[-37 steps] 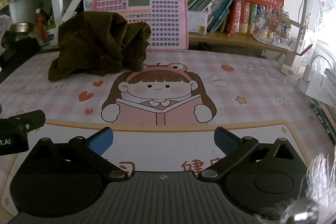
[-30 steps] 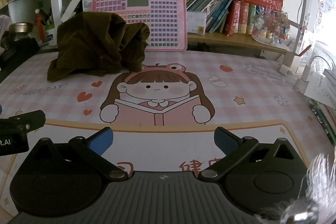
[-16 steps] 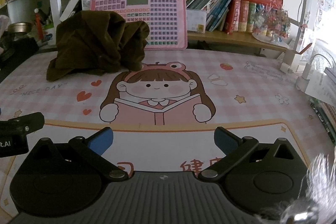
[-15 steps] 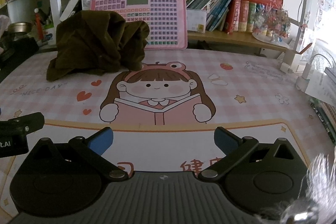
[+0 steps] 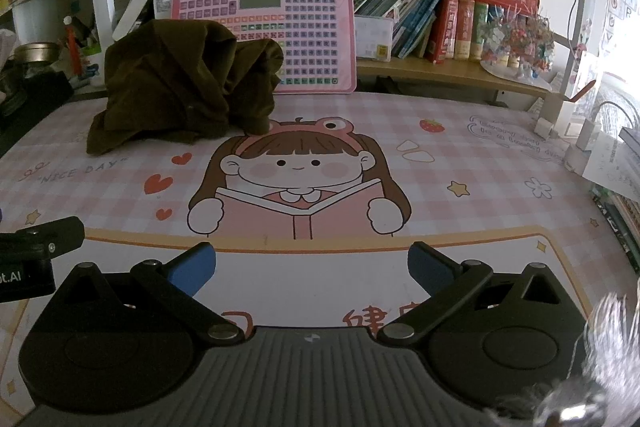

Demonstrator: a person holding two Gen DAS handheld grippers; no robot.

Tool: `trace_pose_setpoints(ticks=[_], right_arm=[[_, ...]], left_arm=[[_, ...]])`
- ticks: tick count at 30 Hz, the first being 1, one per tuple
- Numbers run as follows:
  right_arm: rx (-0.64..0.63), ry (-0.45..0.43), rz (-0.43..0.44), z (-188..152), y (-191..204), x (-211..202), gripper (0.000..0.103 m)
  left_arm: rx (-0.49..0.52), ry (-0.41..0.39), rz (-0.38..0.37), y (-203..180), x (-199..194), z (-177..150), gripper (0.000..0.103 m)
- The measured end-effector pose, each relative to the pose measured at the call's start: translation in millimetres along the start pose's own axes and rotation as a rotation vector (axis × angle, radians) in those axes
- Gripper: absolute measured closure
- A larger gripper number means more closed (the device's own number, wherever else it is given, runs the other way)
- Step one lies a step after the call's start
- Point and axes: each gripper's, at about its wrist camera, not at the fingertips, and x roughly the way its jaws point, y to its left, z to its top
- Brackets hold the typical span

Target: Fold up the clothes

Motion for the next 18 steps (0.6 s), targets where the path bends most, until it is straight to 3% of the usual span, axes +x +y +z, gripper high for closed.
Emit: trace_pose_setpoints(ticks=[18], right_arm=[[0.001,0.014,0.010,2.2,-0.3,8.4,0.000]], left_arm=[[0.007,0.010,0.004,-1.6,4.3,-0.1,0.000]])
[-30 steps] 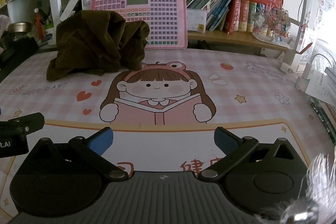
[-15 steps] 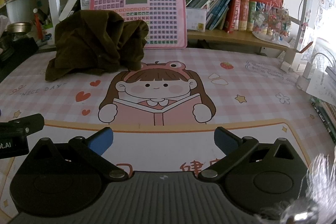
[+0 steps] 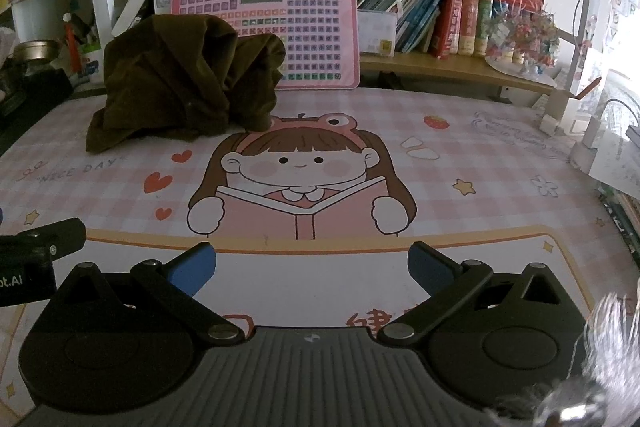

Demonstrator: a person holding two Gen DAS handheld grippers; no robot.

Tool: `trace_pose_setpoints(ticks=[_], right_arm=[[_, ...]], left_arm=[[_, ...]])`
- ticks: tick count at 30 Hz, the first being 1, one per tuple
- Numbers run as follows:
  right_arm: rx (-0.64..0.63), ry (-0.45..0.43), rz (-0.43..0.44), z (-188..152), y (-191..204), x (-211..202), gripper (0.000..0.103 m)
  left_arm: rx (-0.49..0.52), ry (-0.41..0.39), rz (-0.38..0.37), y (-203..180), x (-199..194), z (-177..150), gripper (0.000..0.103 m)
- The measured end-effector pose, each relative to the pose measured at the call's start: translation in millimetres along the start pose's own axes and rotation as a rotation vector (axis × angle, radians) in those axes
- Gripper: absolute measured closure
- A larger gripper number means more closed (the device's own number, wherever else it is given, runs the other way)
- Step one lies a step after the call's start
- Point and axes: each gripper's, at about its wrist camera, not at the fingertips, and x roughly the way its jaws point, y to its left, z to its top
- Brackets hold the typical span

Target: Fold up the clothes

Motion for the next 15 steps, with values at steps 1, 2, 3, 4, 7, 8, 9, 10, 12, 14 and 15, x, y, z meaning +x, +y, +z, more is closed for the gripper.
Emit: trace_pose_setpoints(ticks=[1,2,3,4,7,8,9,10,12,14,15], right_arm=[[0.000,0.001,0.001,0.2,-0.1,0.5,0.000],[0.001,0.002,0.001,0.1,-0.2,0.8,0.000],[0.001,0.003,0.002,0.0,-0.2,1.2,0.000],[0.001,0.004,0.003,0.2,-0.4,1.6,0.000],[0.003,0.005,0.007,0.5,-0.4,2.7,0.000],[0.003,0.006,0.008,0.7,-0.1,3.0,0.000],[0.003,0.006,0.010,0.9,0.1,3.3,0.000],[0.004,0.007,0.012,1.1,-0.1,3.6,0.000],[0.003,0.008,0.016,1.5,-0.5,4.1,0.000],[0.003,0.009,0.019,1.6,-0.8,4.6,0.000],[0.003,0.010,0.021,1.5,-0.7,4.8,0.000]], left_arm=[[0.002,0.001,0.002,-0.5,0.2,-0.1,0.000],[0.002,0.001,0.007,-0.6,0.4,-0.1,0.000],[0.000,0.002,0.010,-0.5,0.9,0.1,0.000],[-0.001,0.004,0.008,-0.4,1.1,0.1,0.000],[-0.004,0.004,0.004,-0.5,0.8,0.1,0.000],[-0.005,0.004,0.004,-0.5,1.0,0.2,0.000],[-0.005,0.005,0.006,-0.5,1.4,0.4,0.000],[-0.006,0.006,0.007,-0.5,1.6,0.4,0.000],[-0.007,0.007,0.009,-1.0,1.7,0.3,0.000],[-0.007,0.009,0.011,-0.9,2.0,1.0,0.000],[-0.007,0.011,0.012,-0.7,2.2,1.4,0.000]])
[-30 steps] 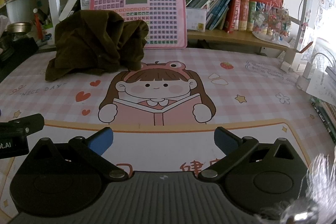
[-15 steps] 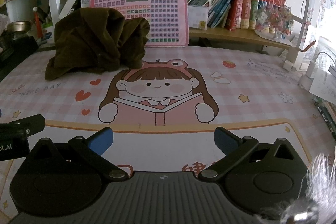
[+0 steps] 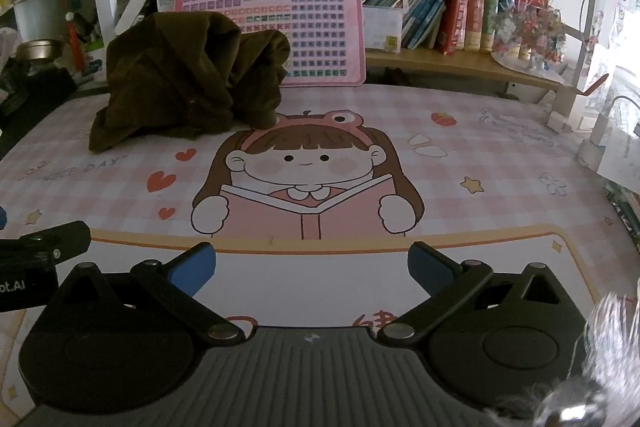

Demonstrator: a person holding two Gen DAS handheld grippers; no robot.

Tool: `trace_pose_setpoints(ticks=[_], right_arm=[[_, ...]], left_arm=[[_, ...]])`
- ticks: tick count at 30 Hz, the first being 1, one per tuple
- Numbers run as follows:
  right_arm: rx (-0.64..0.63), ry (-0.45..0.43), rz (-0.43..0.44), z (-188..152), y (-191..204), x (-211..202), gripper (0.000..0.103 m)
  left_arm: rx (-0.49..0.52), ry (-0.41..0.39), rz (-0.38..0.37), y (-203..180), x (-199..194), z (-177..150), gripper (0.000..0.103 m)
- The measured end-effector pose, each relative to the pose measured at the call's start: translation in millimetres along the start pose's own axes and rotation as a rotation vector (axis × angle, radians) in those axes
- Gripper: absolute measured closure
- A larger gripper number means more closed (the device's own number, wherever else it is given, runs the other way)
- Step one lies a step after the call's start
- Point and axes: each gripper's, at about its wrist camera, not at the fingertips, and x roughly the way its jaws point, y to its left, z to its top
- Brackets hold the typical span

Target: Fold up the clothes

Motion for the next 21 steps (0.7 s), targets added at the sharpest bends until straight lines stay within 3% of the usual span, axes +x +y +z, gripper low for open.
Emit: trace_pose_setpoints(ticks=[12,21], right_arm=[[0.009,-0.012,0.060,1,-1,-2,0.000],[0.018,0.000,0.049,2,-7,2,0.000]], left_arm=[[-0.001,-0.006,0.012,-4,0,-1,0.000],[-0.014,-0.008,0.013,-12,0,-3,0.000]])
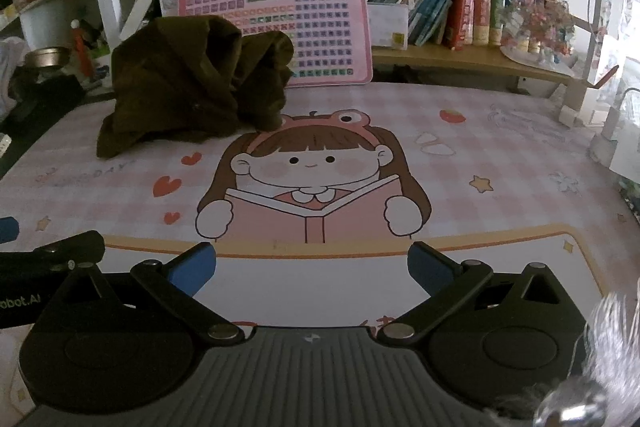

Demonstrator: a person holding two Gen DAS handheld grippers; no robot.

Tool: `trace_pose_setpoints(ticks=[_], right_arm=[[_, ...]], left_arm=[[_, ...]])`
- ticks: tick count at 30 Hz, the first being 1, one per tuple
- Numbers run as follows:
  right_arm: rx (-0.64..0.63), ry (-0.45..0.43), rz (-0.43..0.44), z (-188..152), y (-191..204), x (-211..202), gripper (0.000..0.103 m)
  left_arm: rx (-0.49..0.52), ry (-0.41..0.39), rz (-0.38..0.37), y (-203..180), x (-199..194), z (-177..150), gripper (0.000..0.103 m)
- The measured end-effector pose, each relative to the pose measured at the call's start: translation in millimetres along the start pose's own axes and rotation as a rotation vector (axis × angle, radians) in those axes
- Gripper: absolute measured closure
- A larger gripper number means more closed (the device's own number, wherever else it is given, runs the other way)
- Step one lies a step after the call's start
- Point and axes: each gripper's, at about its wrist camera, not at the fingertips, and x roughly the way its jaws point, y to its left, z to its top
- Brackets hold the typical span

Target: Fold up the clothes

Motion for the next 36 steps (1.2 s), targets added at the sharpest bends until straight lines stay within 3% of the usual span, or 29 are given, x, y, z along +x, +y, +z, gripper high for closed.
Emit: trace_pose_setpoints(ticks=[8,13,18,23,28,31,33,34,36], right_arm=[[0.008,-0.019,0.050,4,-15,4,0.000],[0.029,-0.017,0.127,9,-28,8,0.000],[0.069,-0.030,0.169,17,-46,11,0.000],[0.107,-0.030,0.182,20,-68,10,0.000],[0.132,-0.005,0.198,17,-91,4,0.000],[0.154,0.005,0.205,11,-105,-2,0.000],[0.165,0.013,0.202,9,-114,-5,0.000],[0.171,0.017,0.198,8,-118,-6,0.000],[0.203,0.037,0.208,6,-127,-6,0.002]], left_arm=[[-0.026,0.009,-0.004,-9,3,3,0.000],[-0.046,-0.008,0.043,-10,9,19,0.000],[-0.025,-0.004,0.058,-19,34,52,0.000],[-0.037,0.001,0.000,-32,74,91,0.000],[-0.039,-0.011,0.031,-44,116,127,0.002],[-0.023,-0.007,0.081,-49,138,144,0.012],[-0.022,0.011,0.104,-48,151,151,0.043],[-0.022,0.022,0.113,-47,158,154,0.051],[-0.054,0.026,0.122,-37,158,152,0.092]])
